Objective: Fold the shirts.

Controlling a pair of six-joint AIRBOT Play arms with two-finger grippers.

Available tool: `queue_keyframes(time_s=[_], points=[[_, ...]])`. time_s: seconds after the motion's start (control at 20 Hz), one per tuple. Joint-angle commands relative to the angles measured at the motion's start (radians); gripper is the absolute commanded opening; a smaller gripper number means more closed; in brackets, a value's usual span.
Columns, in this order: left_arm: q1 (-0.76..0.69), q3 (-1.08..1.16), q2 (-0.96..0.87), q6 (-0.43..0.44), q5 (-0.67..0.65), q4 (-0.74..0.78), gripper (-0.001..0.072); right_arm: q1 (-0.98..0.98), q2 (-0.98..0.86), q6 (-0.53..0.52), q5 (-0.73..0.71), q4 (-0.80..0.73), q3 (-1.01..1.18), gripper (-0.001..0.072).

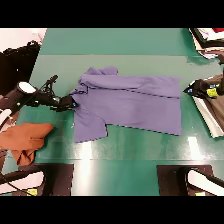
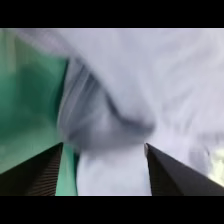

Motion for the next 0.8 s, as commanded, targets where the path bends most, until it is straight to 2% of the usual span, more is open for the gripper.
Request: queue_keyframes(time_s=[0.0, 0.05, 0.1, 0.15, 0.2, 0.45, 0.5, 0.55, 0.75], points=[[-0.045, -0.051, 0.006, -0.007, 0.152, -0.048, 0.0606, -0.003, 0.025, 0.000, 0.029, -0.004, -0.024, 0.0344], [-0.047, -0.051, 0.006, -0.024, 0.154, -0.047, 0.0604, -0.003, 0.025, 0.000, 0.049, -0.014, -0.025, 0.0344], [-0.046, -0.050, 0.006, -0.040, 0.147, -0.047, 0.0449, -0.003, 0.025, 0.000, 0.075, -0.041, -0.026, 0.0344], [-0.041, -0.048, 0.008, -0.036, 0.134, -0.045, 0.0090, -0.003, 0.025, 0.000, 0.102, -0.070, -0.029, 0.0344], [-0.034, -0.038, 0.009, -0.032, 0.106, -0.041, 0.0027, -0.003, 0.033, 0.000, 0.119, -0.094, -0.046, 0.0344], [-0.026, 0.071, 0.009, -0.008, -0.070, 0.005, 0.0026, -0.143, 0.160, 0.000, 0.133, -0.184, -0.306, 0.0362], [-0.026, 0.082, 0.009, -0.002, -0.090, 0.004, 0.0026, -0.189, 0.180, 0.000, 0.137, -0.186, -0.364, 0.0510], [-0.026, 0.087, 0.009, -0.002, -0.093, 0.004, 0.0026, -0.240, 0.193, 0.000, 0.136, -0.183, -0.423, 0.0583], [-0.026, 0.087, 0.009, -0.002, -0.079, 0.002, 0.0026, -0.336, 0.170, -0.027, 0.117, -0.164, -0.574, 0.0567]])
